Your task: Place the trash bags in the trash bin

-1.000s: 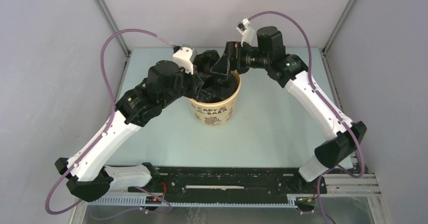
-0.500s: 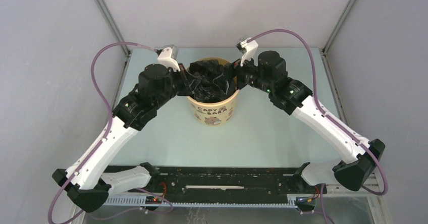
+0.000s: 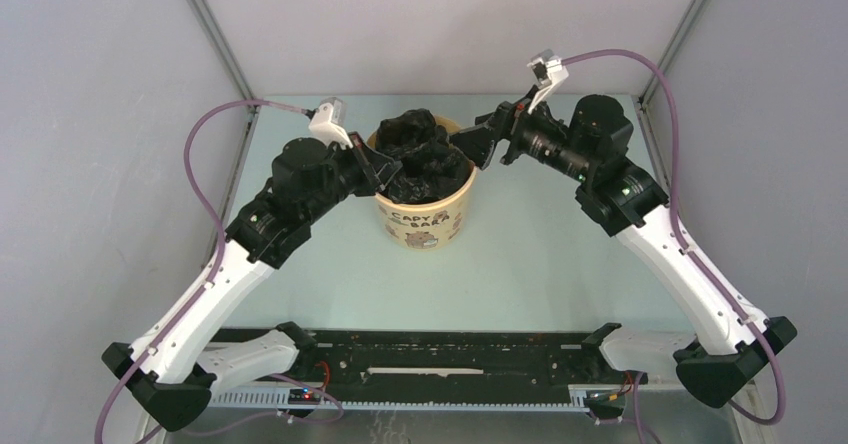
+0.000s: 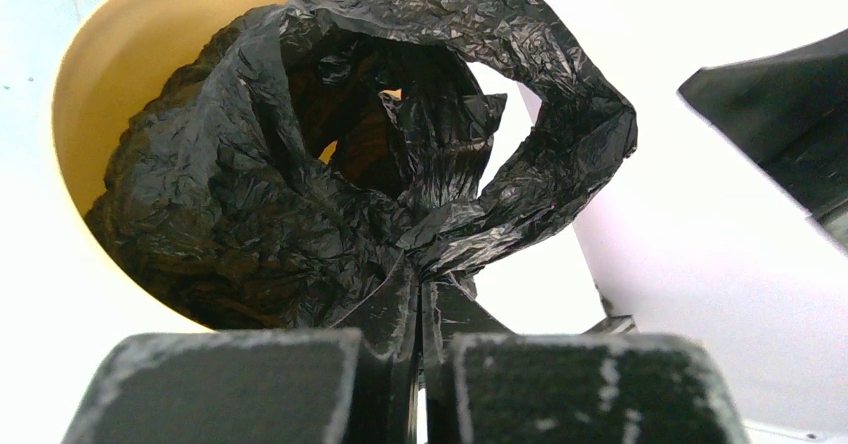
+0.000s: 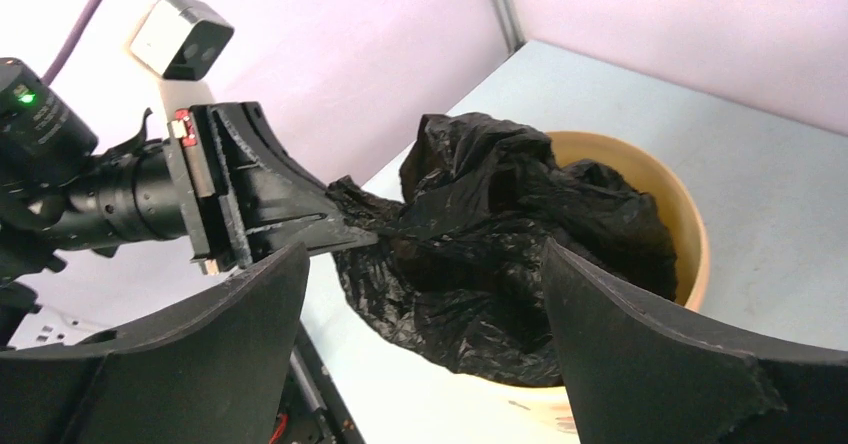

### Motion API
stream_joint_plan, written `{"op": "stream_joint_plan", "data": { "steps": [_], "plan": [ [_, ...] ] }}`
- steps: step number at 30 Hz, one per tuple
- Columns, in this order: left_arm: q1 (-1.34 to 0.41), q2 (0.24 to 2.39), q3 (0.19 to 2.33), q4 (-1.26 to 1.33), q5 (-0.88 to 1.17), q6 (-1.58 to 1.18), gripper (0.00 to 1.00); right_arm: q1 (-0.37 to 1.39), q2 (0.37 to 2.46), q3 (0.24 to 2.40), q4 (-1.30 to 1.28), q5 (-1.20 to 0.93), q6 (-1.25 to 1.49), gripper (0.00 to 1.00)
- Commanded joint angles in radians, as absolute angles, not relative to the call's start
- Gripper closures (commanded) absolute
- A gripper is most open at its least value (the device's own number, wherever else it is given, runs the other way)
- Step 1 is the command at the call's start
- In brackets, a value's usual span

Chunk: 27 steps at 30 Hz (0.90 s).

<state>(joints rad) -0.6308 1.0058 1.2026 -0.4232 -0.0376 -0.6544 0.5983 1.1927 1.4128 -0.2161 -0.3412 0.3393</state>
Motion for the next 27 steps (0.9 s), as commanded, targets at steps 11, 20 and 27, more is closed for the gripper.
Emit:
{"op": "stream_joint_plan", "data": {
  "steps": [11,20,27],
  "plan": [
    [-0.559,0.940,1.073,-0.215,0.067,-0.845,1.00,0.736,1.294,1.371,-0.197,-0.218,0.146,0.42],
    [-0.553,0.948,1.072,-0.206,0.090,-0.850,1.00,0.779,1.383,1.373,-0.076,-0.219,0.175,0.27],
    [-0.548,0.960,1.084,-0.208,0.097,-0.844,1.00,0.822,1.461,1.444,-0.116,-0.035,0.141,0.32]
  ]
}}
